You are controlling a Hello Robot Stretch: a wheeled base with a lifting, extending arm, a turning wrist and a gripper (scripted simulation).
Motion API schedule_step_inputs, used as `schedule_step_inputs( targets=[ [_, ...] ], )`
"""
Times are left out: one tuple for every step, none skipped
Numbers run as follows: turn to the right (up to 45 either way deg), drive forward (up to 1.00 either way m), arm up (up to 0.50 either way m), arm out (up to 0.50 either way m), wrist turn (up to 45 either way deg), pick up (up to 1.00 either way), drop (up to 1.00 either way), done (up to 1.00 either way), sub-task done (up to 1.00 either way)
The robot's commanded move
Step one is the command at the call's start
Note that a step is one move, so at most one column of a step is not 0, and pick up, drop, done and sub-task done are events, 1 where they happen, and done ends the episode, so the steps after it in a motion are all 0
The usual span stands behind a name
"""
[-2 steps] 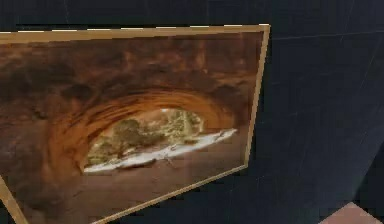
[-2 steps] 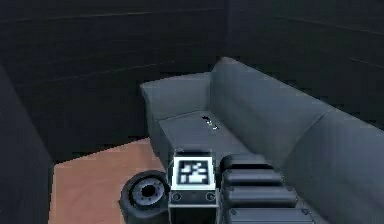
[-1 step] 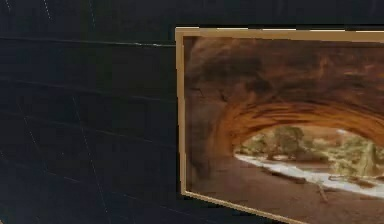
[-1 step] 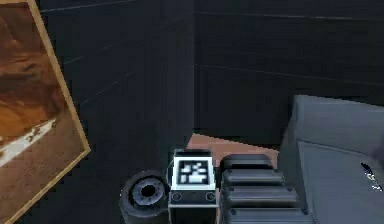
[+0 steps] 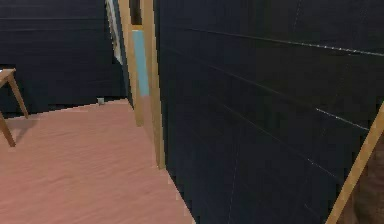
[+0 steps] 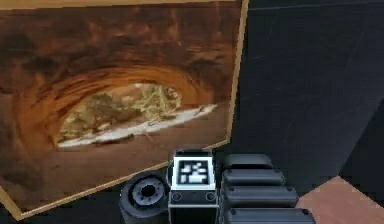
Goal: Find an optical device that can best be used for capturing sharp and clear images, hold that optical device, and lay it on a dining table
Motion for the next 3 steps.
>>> schedule_step_inputs(
  targets=[
    [-15.0,0.0,0.0,0.0,0.0,0.0,0.0,0.0,0.0],
    [0.0,0.75,0.0,0.0,0.0,0.0,0.0,0.0,0.0],
    [-45.0,0.0,0.0,0.0,0.0,0.0,0.0,0.0,0.0]
  ],
)
